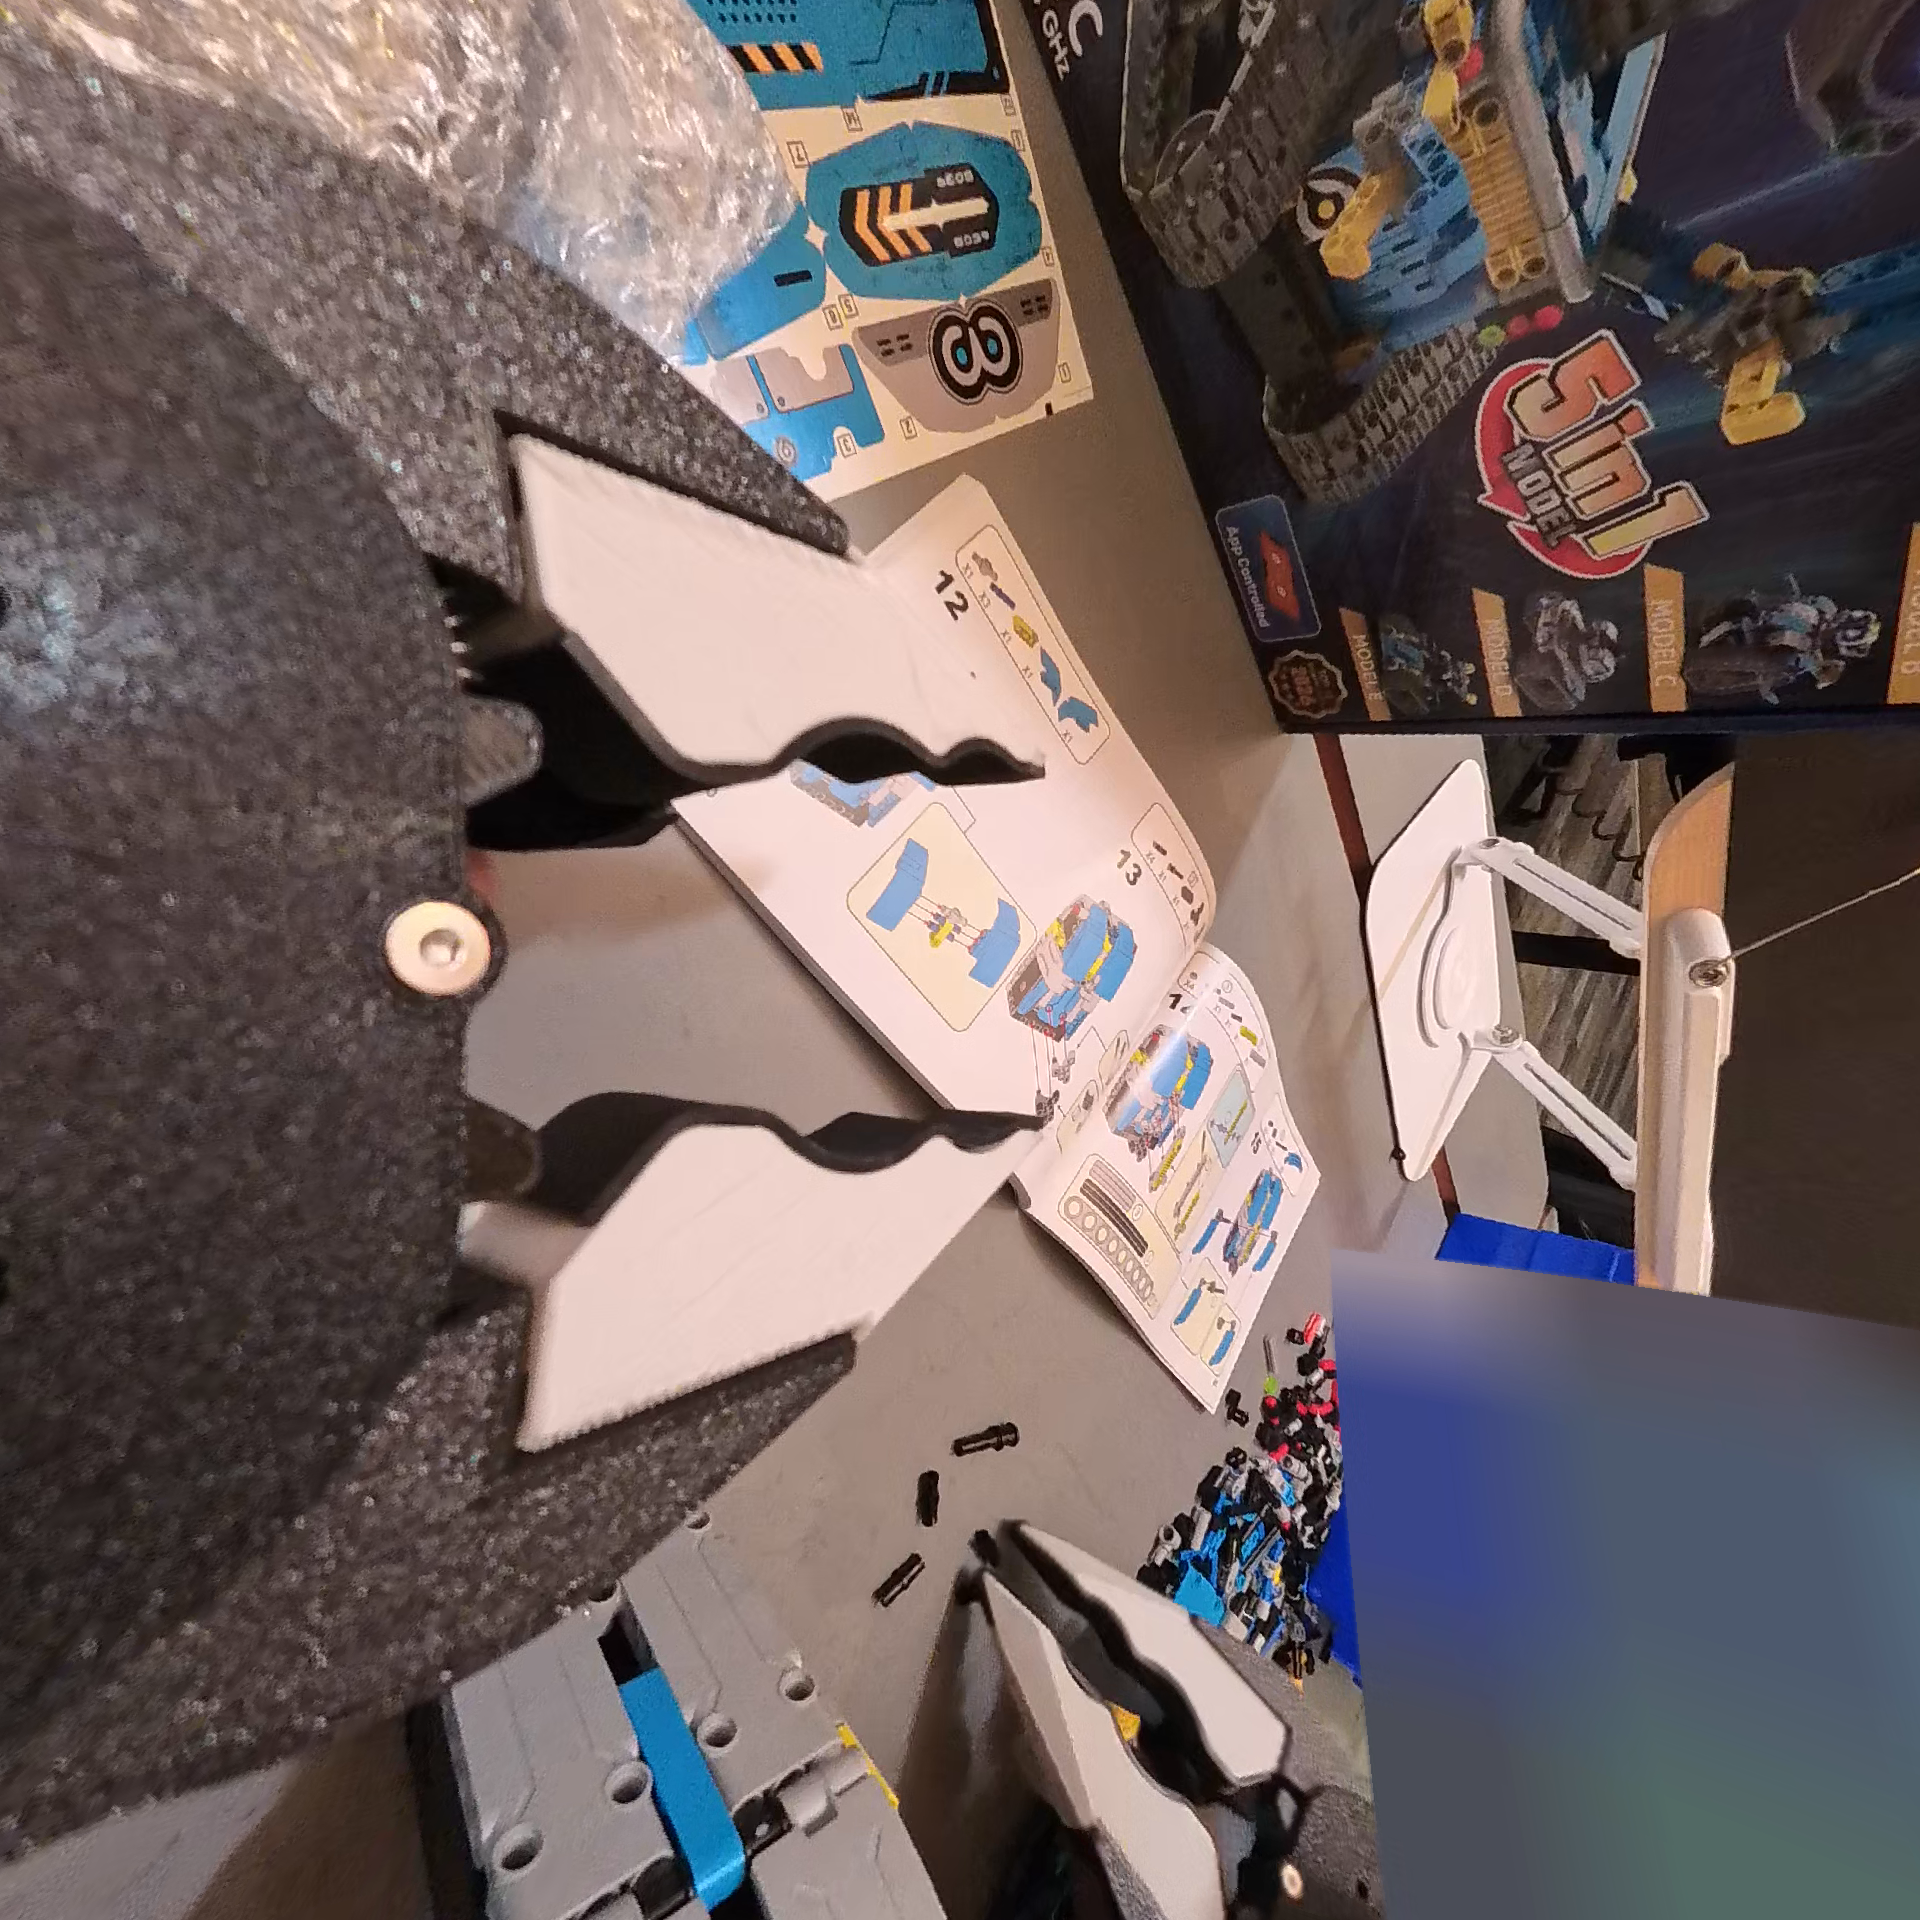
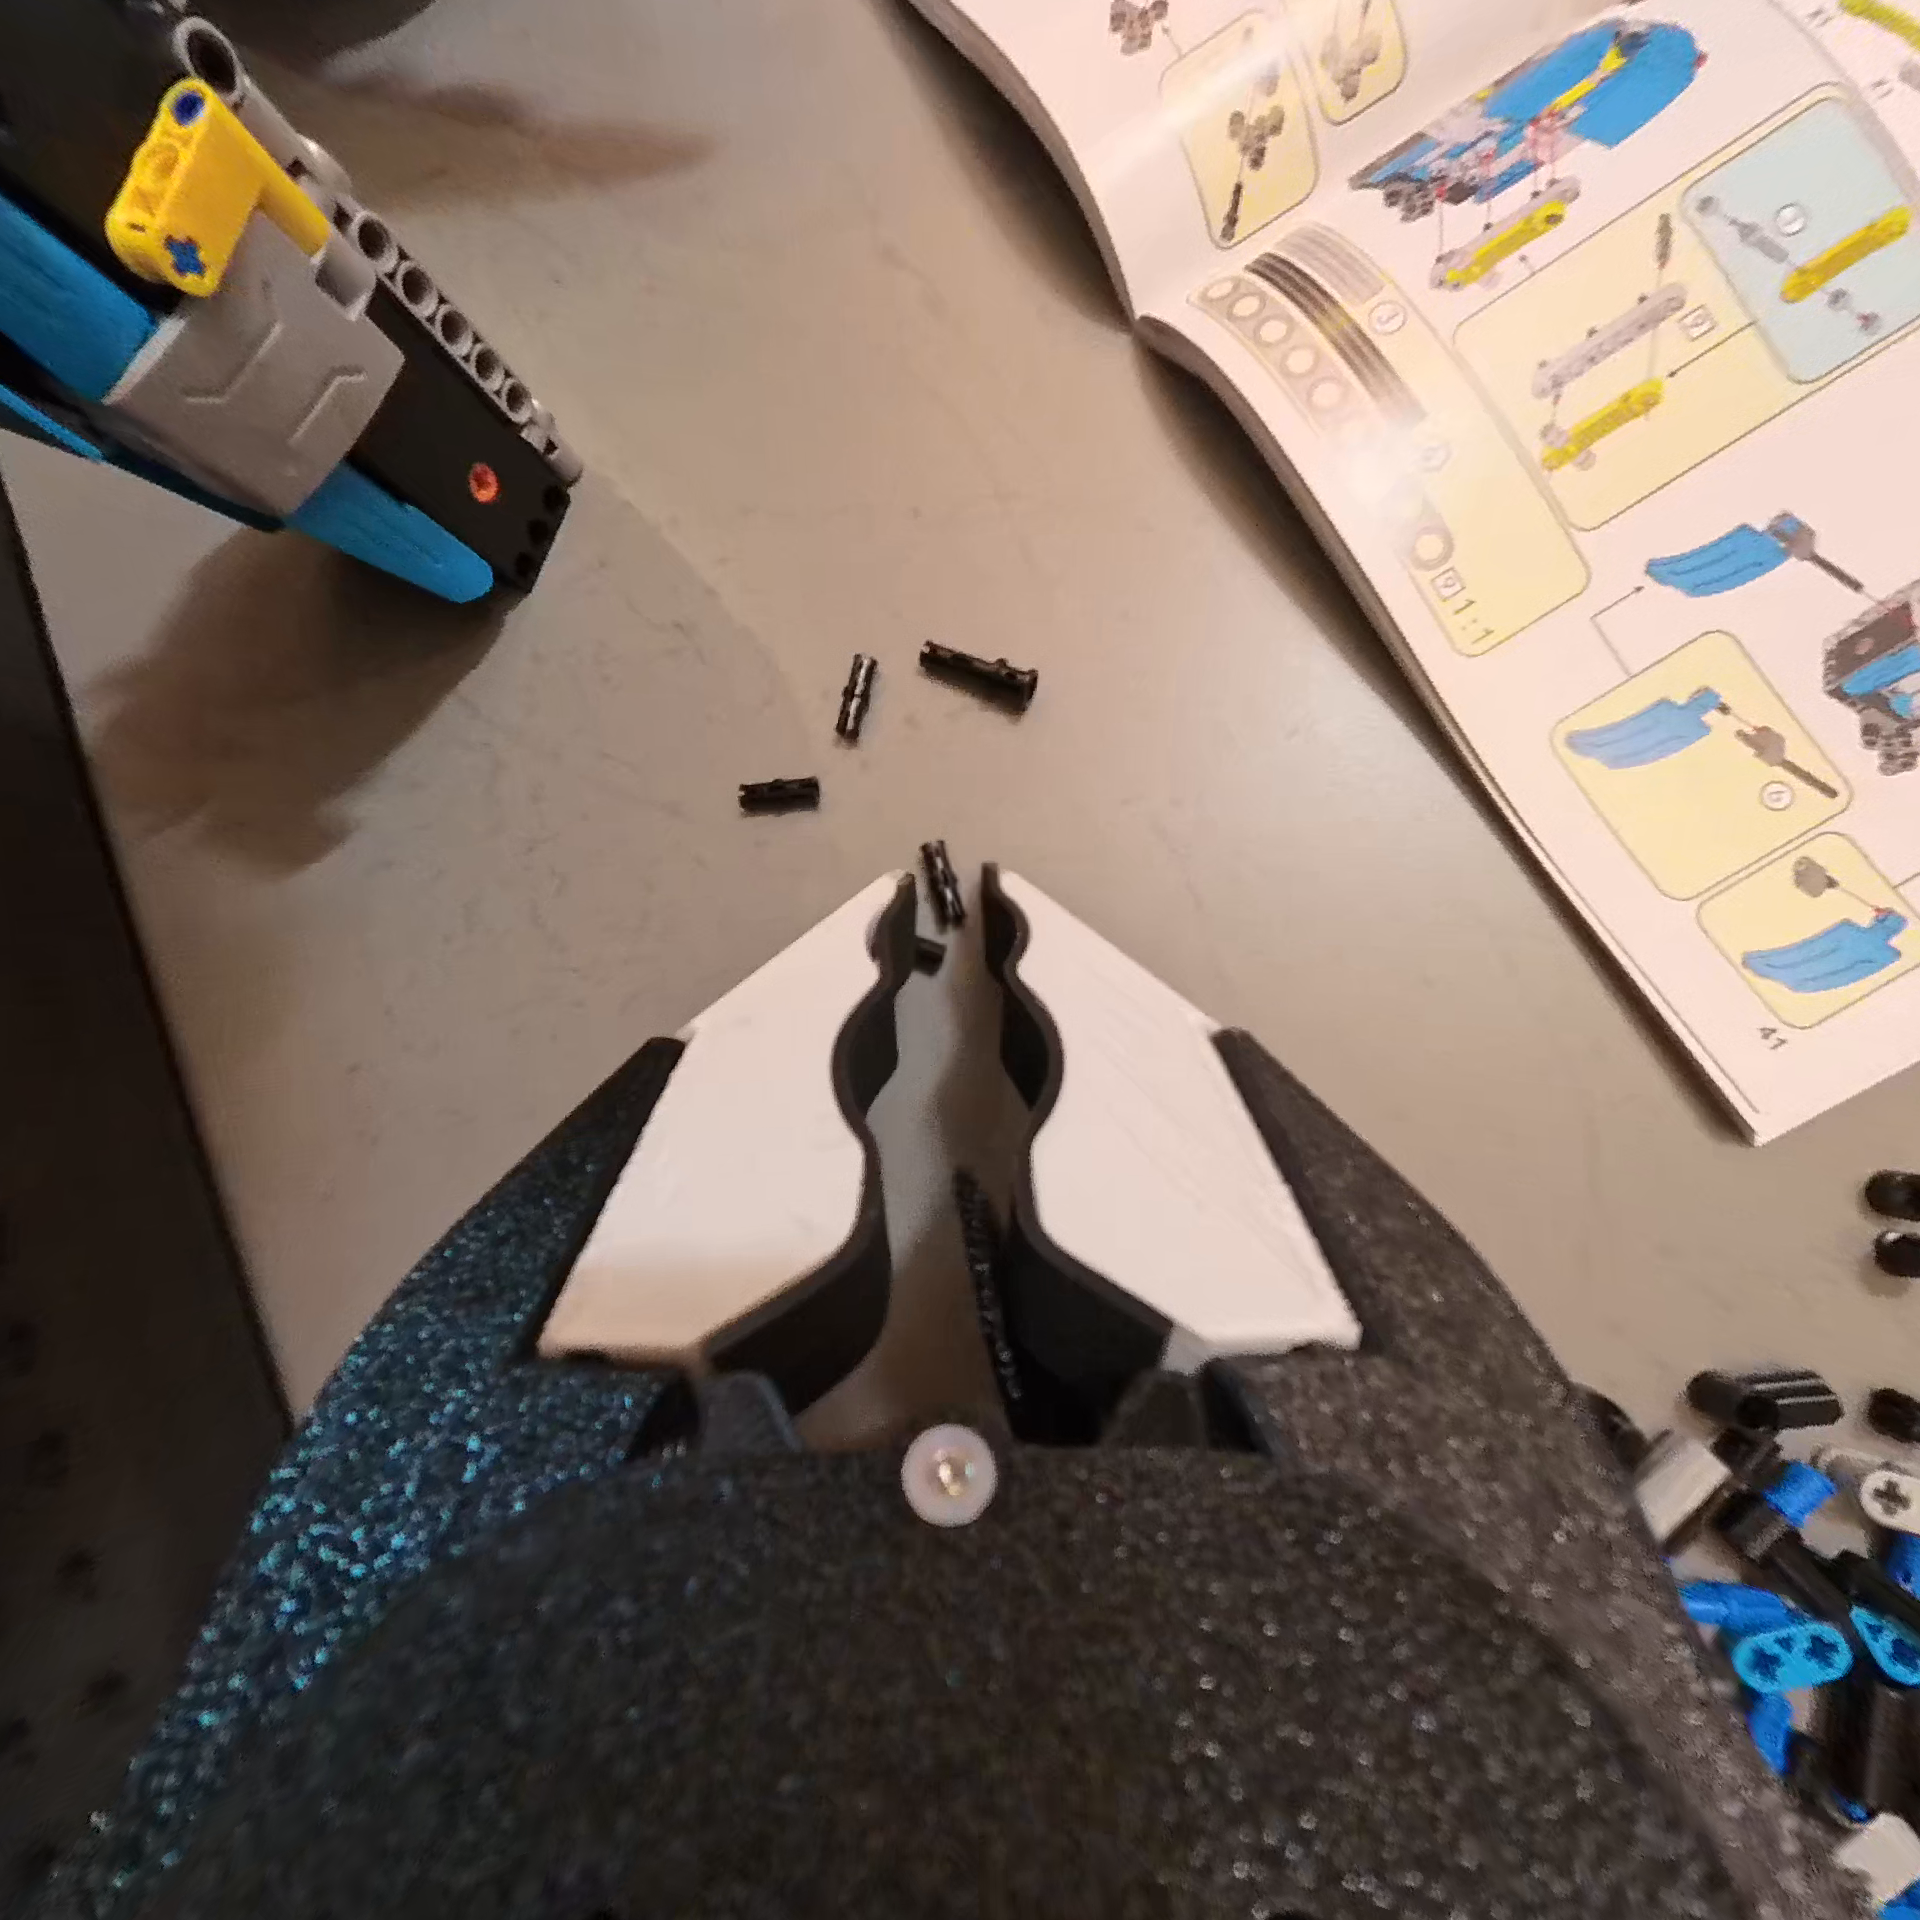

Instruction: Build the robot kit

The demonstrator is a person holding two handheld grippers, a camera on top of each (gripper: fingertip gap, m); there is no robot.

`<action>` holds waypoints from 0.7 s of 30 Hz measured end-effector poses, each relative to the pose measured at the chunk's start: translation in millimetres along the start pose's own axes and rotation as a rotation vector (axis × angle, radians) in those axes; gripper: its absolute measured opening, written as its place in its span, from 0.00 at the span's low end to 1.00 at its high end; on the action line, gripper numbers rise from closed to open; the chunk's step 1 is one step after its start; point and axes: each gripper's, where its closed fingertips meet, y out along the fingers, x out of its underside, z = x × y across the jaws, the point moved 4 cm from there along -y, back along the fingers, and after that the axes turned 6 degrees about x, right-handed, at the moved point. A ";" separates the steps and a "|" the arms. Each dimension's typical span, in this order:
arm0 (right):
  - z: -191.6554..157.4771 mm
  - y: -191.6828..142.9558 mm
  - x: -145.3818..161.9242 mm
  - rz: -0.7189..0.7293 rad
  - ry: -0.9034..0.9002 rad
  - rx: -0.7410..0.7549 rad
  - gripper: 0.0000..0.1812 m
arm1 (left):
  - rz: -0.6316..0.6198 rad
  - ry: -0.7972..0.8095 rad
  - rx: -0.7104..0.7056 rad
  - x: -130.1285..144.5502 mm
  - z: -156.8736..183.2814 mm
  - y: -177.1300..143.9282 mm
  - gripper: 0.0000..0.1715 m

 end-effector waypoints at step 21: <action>-0.8 -197.9 110.3 0.367 0.495 0.632 0.11 | -0.074 0.128 -0.003 6.1 13.2 7.7 0.36</action>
